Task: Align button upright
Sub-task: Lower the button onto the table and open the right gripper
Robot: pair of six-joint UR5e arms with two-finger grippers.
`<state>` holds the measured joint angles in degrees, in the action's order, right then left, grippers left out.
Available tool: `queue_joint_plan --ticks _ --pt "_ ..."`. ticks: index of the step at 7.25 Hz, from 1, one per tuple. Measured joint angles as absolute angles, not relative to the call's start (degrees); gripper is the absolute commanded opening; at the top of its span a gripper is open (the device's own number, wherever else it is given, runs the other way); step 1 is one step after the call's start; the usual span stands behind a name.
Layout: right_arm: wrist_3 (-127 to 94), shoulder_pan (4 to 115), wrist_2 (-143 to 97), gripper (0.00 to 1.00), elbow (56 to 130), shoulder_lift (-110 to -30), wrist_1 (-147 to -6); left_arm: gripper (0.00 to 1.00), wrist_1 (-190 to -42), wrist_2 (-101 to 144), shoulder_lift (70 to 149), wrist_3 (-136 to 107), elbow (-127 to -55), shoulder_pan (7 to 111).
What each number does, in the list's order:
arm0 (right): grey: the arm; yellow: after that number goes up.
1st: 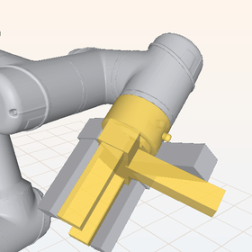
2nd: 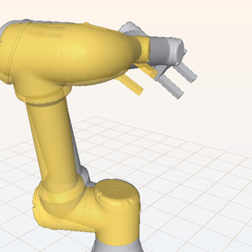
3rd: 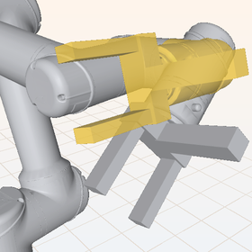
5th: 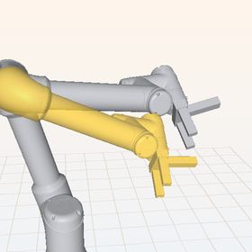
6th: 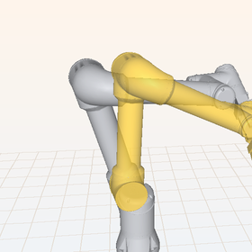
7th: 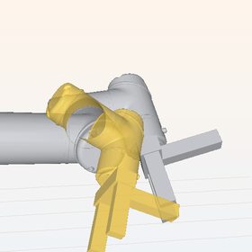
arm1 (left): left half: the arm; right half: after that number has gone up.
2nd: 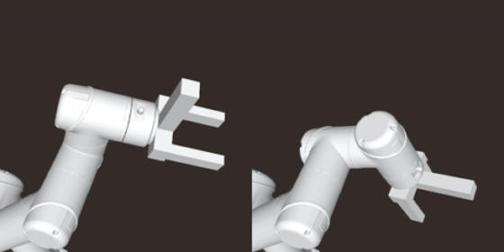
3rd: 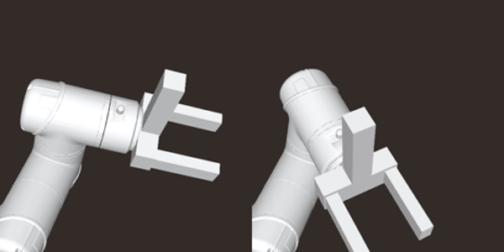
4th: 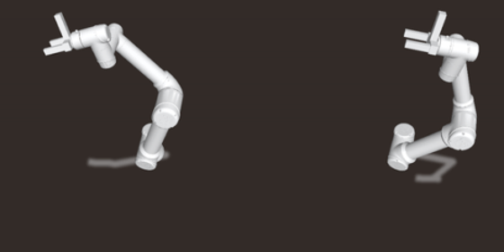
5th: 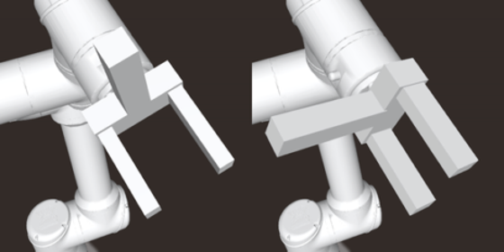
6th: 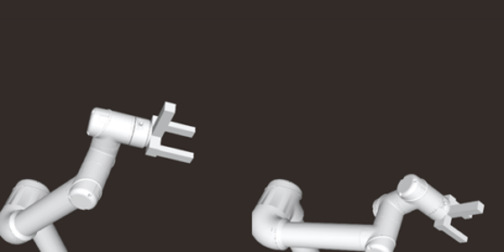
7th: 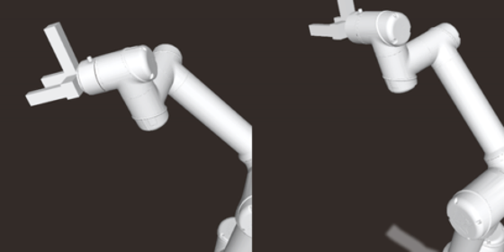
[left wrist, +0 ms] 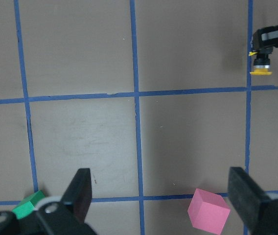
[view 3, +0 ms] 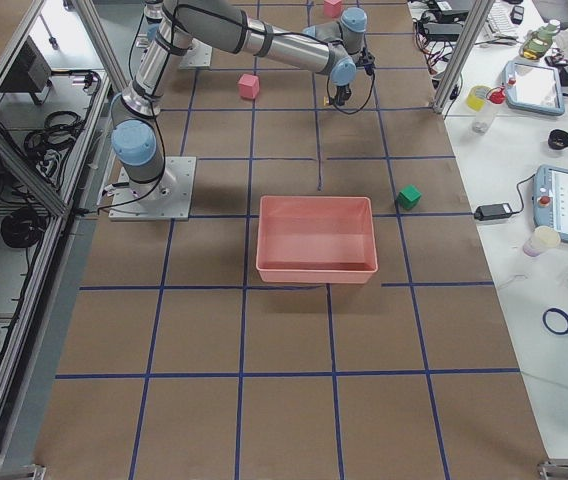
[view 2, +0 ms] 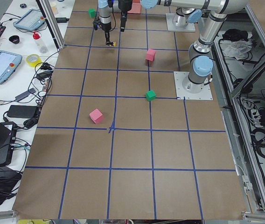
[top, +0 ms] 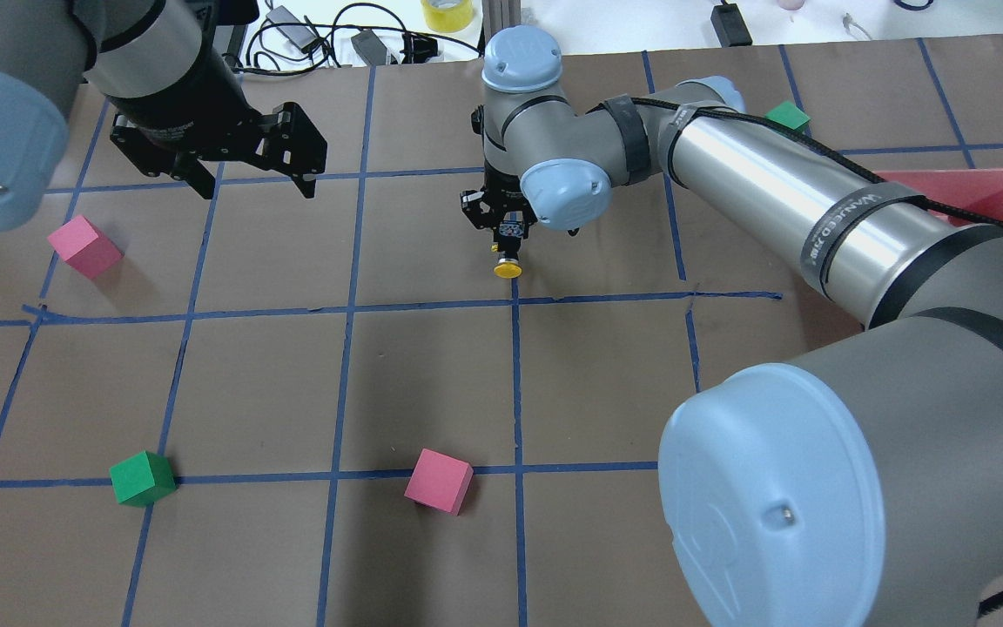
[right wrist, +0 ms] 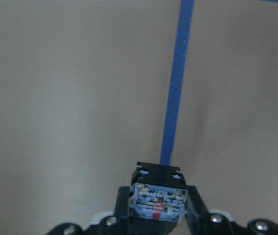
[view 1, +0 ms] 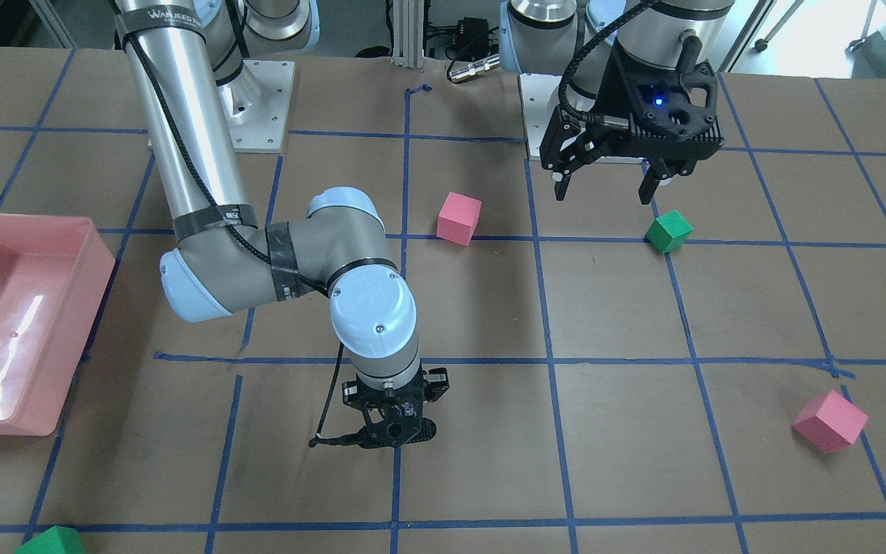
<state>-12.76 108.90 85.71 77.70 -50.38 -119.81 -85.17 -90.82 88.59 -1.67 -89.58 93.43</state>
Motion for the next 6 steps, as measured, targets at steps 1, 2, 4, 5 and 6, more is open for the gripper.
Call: queue_joint_plan --ticks 1,2,4,5,6 --pt "-13.8 109.44 85.42 0.0 77.06 -49.57 -120.05 1.0 -85.14 -90.78 88.59 -1.67 -89.65 93.41" --pt "-14.04 109.66 85.36 0.0 76.82 -49.23 -120.5 1.0 -85.06 -90.7 88.58 -1.67 -89.69 93.39" --pt "-13.33 109.72 85.81 0.0 76.75 -49.03 -122.16 1.0 -84.91 -90.56 88.54 -1.67 -89.73 93.41" --pt "-12.64 109.75 85.96 0.12 76.88 -48.96 -123.0 1.0 -84.85 -90.54 88.54 -1.67 -89.76 93.42" --pt "-12.29 109.75 86.01 0.28 77.18 -48.96 -123.38 1.0 -84.83 -90.53 88.53 -1.67 -89.79 93.43"
